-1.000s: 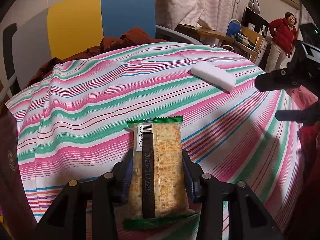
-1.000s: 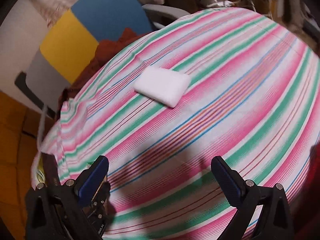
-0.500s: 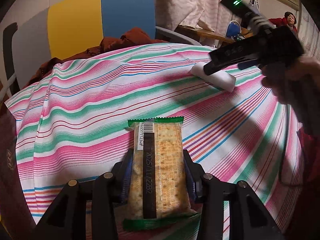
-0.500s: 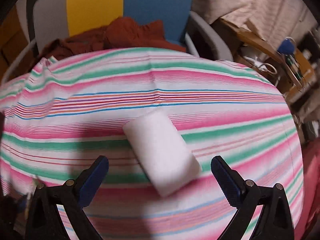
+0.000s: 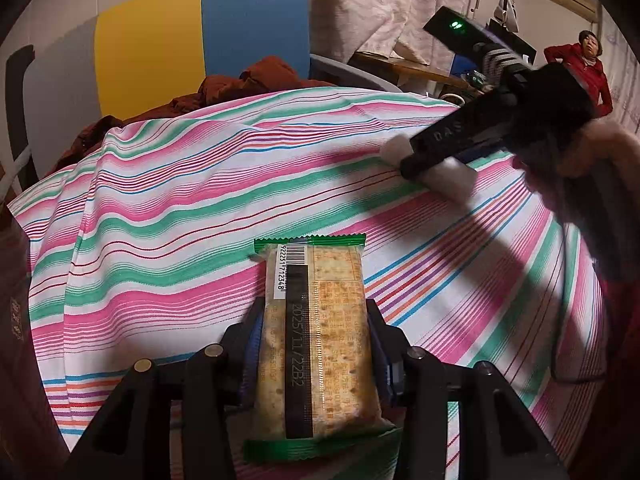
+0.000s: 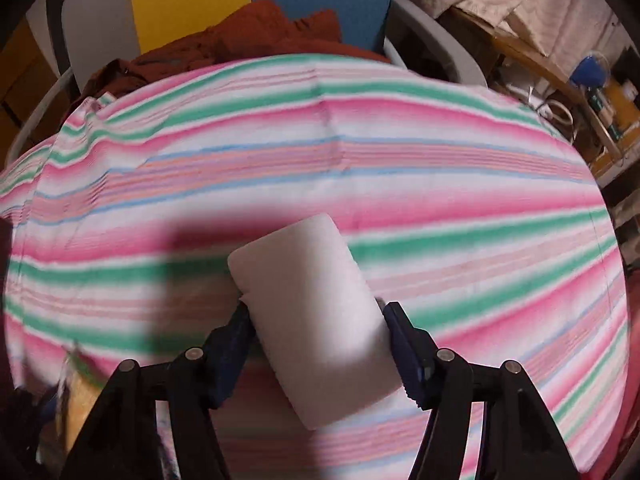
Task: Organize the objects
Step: 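Grasp the white bar with the right gripper while the left gripper holds the cracker pack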
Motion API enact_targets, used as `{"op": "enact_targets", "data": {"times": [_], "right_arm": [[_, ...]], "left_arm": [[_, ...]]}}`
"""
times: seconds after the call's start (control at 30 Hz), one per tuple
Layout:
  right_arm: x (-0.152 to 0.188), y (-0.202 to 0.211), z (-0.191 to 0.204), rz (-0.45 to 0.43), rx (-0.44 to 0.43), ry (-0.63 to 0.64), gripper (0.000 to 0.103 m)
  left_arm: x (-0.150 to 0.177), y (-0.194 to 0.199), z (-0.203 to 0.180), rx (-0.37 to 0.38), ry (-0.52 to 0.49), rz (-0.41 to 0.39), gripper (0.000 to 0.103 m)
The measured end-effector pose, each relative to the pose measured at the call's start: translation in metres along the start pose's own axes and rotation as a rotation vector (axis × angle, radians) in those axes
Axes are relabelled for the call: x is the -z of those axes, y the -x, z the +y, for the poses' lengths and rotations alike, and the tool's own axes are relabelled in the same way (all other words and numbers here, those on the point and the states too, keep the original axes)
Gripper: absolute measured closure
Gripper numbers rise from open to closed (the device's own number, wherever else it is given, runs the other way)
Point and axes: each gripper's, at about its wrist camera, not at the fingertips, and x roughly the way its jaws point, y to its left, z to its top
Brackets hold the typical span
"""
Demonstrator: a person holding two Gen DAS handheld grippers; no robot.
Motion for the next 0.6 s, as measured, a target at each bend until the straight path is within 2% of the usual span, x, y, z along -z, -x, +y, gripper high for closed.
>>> {"op": "enact_targets", "data": {"times": [0.2, 0.33, 0.47, 0.6], "right_arm": [[0.041, 0.028, 0.018, 0.014, -0.061, -0.055, 0.036], [0.06, 0.026, 0.026, 0.018, -0.034, -0.071, 0.036], [0.06, 0.018, 0.03, 0.031, 0.002, -0.031, 0.035], [0.059, 0.017, 0.028, 0.026, -0.009, -0.025, 0.034]], "left_arm": [[0.0, 0.001, -0.001, -0.005, -0.005, -0.001, 0.057], [0.0, 0.001, -0.002, -0.013, -0.011, -0.003, 0.057], [0.001, 0.001, -0.003, -0.016, -0.013, -0.004, 0.057], [0.001, 0.001, -0.003, -0.021, -0.018, -0.005, 0.057]]}}
